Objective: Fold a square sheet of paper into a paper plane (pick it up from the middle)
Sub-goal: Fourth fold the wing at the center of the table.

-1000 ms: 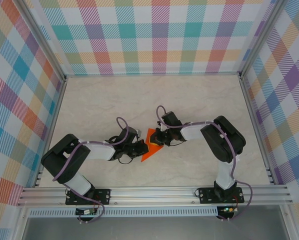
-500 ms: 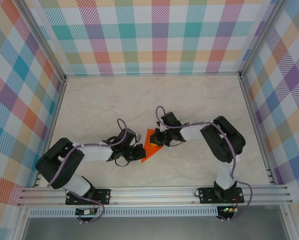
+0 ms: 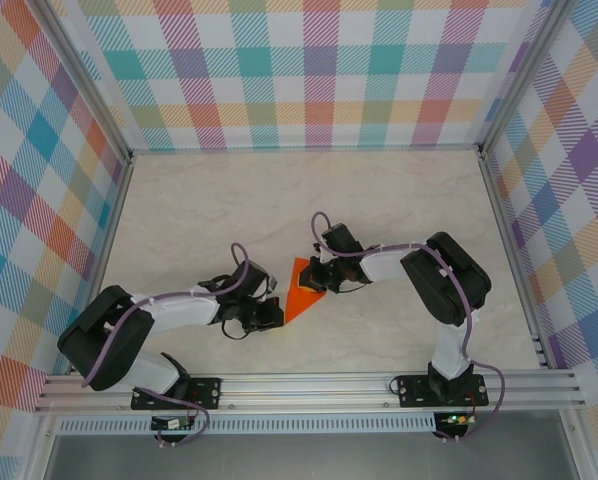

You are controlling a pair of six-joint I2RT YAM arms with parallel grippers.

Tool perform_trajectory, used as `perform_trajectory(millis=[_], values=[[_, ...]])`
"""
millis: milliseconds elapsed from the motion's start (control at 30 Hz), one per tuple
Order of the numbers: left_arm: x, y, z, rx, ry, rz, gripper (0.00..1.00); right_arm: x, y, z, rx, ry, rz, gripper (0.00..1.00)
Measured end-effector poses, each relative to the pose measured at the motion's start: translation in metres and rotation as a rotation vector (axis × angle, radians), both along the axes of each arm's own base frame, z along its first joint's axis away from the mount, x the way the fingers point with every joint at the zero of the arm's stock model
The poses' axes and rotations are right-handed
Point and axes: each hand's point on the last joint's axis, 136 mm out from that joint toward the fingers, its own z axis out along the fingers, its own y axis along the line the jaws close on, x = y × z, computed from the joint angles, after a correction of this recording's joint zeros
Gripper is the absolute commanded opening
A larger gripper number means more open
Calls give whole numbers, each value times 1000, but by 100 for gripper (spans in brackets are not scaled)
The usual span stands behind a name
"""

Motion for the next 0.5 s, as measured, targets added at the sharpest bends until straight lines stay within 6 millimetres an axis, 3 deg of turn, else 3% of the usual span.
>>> perform_trajectory(millis=[333, 500], values=[[-24, 25, 4, 89, 62, 3, 7, 0, 0, 0, 0, 0, 0, 4], [-17, 31, 18, 100, 2, 34, 16, 1, 1, 1, -3, 3, 1, 8]])
